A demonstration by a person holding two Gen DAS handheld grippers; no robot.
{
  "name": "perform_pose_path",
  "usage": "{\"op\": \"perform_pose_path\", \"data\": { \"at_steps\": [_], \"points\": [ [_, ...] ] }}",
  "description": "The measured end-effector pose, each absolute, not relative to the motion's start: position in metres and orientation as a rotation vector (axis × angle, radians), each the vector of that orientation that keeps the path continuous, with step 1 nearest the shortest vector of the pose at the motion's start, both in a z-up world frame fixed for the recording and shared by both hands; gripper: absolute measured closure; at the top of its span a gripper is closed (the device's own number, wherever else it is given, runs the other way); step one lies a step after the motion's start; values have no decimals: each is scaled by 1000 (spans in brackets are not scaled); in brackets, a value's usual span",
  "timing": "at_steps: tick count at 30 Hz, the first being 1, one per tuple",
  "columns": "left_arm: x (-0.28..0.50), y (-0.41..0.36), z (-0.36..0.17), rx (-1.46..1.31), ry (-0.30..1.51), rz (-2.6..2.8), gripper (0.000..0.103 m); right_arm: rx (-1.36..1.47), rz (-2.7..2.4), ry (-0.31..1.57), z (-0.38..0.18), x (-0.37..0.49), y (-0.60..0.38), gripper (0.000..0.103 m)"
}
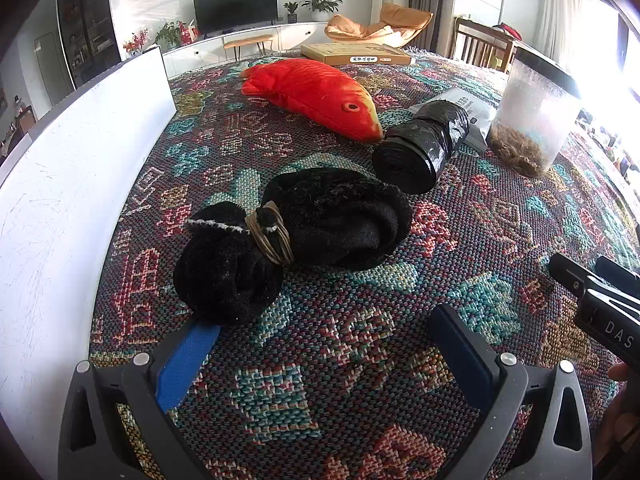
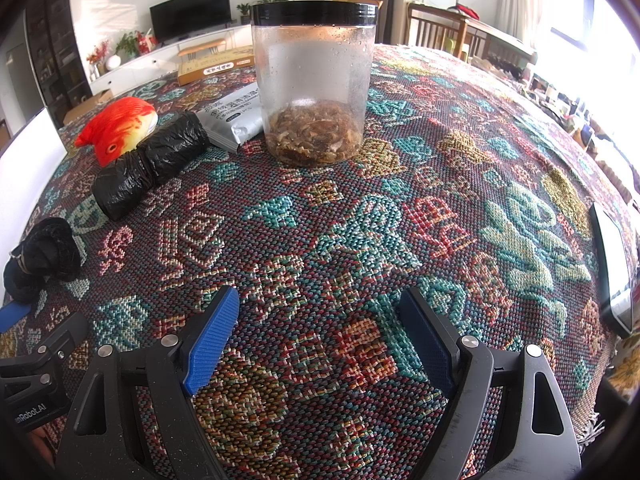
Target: Organize soft objects
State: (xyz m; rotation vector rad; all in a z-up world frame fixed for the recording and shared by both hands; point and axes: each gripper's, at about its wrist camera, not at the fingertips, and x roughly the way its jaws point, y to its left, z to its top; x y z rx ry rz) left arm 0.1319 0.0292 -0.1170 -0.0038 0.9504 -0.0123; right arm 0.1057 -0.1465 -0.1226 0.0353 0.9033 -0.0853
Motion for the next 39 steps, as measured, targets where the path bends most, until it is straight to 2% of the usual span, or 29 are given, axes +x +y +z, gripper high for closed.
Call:
{"op": "perform_pose_path", "data": {
  "at_steps": [12, 17, 22, 24, 29, 31, 39],
  "points": [
    [113, 32, -111, -27, 984, -46, 0, 36, -86, 903, -123, 106, -146, 18],
    [105, 37, -84, -51, 927, -69, 0, 36, -86, 903, -123, 106, -146, 18],
    [140, 33, -48, 36, 828, -3, 0, 36, -86, 903, -123, 106, -146, 18],
    [165, 41, -49, 22, 862, 25, 0, 36, -85, 903, -123, 106, -146, 18],
    [195, 87, -69, -233, 972, 63, 0, 36, -86, 902, -123, 106, -146, 18],
    [201, 90, -82, -224, 1029, 50, 0, 36, -86, 902, -123, 106, -147, 18],
    [166, 76, -104, -277, 1162, -125, 0, 36, -86, 902, -123, 106, -147, 18]
  ]
}}
